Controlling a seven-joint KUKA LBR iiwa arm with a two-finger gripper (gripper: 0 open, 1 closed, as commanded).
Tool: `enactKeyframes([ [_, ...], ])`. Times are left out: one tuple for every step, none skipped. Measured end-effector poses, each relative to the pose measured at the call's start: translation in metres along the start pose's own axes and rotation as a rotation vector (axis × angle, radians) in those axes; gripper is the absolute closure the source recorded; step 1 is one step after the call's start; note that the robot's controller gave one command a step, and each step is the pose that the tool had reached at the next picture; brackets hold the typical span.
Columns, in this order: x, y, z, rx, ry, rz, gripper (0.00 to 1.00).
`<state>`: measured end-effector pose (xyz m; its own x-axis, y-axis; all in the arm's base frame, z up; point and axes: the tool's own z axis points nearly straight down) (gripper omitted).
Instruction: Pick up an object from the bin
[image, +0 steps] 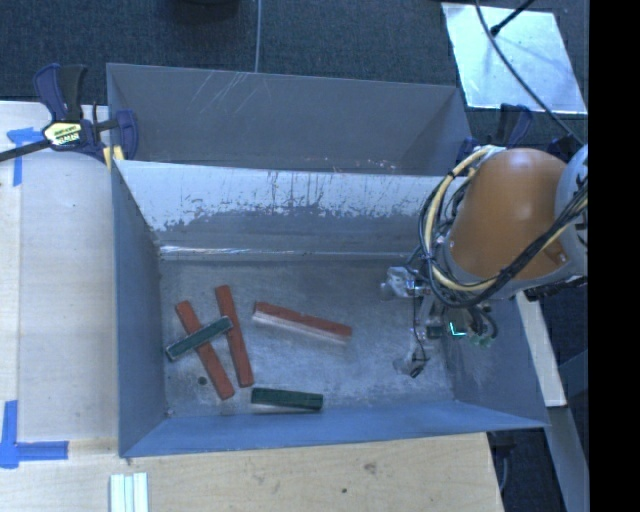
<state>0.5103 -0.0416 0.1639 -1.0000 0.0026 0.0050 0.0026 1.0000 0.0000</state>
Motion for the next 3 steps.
enactKeyframes([
  [-0.040,0.063,0.097,-0.002,-0.002,-0.069,0.00],
  [-0.042,0.060,0.093,0.000,-0.009,-0.066,1.00],
  [-0.030,0.063,-0.072,0.001,-0.017,-0.169,1.00],
])
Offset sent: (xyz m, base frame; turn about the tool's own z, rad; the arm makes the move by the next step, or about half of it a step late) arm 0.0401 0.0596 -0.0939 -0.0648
